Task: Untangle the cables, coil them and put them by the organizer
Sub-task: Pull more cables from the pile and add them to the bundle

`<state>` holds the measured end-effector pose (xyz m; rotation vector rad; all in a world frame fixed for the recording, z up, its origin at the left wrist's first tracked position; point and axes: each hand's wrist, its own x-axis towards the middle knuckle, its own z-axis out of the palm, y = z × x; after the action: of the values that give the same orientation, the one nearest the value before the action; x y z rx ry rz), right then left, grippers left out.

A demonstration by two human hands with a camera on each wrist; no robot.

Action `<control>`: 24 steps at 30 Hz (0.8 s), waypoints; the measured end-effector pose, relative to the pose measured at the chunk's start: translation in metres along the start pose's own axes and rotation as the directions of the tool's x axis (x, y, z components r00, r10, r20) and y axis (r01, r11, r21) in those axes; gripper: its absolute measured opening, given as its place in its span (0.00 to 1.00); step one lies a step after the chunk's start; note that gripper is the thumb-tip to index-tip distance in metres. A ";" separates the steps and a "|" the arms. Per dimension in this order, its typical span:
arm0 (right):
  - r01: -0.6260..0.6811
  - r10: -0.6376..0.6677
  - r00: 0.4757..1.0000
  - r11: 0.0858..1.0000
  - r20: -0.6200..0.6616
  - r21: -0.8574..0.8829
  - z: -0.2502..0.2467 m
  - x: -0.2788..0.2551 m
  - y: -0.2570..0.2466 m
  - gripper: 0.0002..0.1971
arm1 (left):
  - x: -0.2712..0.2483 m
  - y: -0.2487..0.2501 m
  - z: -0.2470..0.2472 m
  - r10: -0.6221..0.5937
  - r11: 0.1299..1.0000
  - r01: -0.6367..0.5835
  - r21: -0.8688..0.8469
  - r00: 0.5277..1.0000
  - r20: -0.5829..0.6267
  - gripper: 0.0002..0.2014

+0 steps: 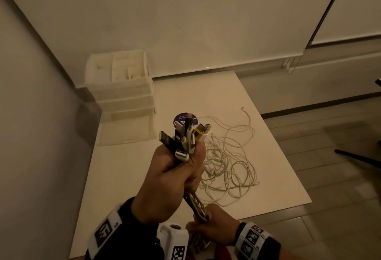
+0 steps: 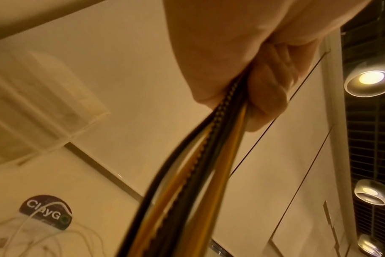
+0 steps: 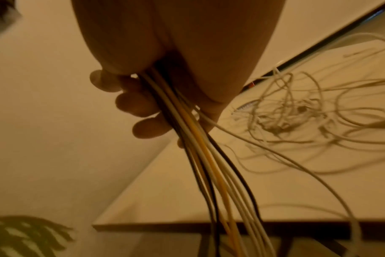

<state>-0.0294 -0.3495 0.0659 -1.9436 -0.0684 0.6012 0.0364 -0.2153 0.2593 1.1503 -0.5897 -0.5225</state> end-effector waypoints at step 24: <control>-0.307 0.350 0.934 0.890 0.073 -0.336 -0.019 -0.026 0.103 0.18 | 0.041 0.041 0.002 0.061 0.986 -0.050 -0.157 0.996 0.069 0.28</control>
<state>-0.0658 -0.4197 -0.0080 -2.2489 0.0901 0.9967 0.0683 -0.2305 0.3057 0.9673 -0.6319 -0.5551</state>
